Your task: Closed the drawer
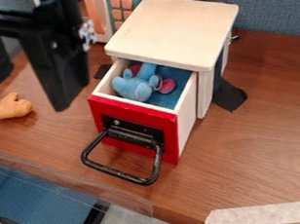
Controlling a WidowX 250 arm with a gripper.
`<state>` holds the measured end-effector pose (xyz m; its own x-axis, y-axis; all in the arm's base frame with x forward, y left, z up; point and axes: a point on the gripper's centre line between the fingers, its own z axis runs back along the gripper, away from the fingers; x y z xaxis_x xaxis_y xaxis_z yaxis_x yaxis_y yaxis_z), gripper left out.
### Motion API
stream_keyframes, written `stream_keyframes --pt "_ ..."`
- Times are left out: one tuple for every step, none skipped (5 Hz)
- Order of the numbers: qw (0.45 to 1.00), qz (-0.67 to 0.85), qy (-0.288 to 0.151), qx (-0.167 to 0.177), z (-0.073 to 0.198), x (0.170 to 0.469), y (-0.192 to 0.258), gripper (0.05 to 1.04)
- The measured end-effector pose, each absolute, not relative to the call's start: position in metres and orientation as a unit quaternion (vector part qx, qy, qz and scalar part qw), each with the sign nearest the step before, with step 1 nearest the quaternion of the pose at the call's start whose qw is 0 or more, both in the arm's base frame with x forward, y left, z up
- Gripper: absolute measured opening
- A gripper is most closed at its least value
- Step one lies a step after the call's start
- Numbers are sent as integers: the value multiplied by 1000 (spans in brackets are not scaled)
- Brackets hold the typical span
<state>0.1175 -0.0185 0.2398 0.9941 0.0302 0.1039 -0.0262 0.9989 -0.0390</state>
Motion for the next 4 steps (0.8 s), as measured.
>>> stream_keyframes --pt "999 15 -48 -17 235 116 -18 999" --pt "999 10 -47 -4 217 118 -16 999" --pt "999 7 -41 9 199 121 -12 999" --pt "999 -5 -44 15 185 124 -7 999"
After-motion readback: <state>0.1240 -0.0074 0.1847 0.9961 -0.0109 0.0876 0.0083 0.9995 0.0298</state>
